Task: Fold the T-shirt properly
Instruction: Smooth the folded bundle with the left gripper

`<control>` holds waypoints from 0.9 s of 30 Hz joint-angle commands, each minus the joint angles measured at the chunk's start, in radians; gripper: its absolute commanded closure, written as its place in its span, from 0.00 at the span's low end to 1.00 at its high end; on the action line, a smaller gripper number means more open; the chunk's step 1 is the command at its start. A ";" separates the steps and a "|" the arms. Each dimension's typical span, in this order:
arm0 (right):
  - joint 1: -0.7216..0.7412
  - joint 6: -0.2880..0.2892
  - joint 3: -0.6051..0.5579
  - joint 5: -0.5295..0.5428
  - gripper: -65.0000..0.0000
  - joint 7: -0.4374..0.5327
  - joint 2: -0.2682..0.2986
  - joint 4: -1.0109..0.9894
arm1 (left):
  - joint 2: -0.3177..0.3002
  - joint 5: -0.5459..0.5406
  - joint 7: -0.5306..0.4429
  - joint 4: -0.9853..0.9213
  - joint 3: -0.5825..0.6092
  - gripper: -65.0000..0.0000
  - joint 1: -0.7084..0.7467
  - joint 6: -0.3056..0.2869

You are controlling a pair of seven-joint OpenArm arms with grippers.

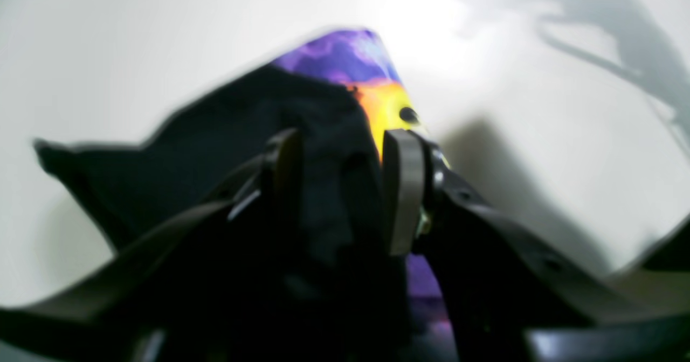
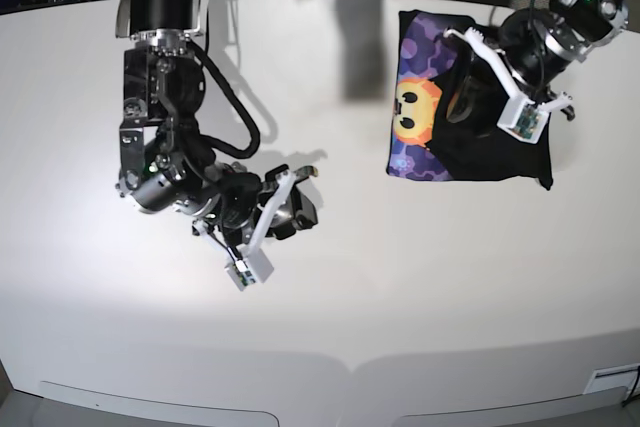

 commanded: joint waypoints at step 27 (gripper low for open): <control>0.023 0.004 0.003 0.098 0.71 -0.010 -0.002 0.016 | -0.009 -0.009 0.032 -0.132 0.028 1.00 -0.103 -0.042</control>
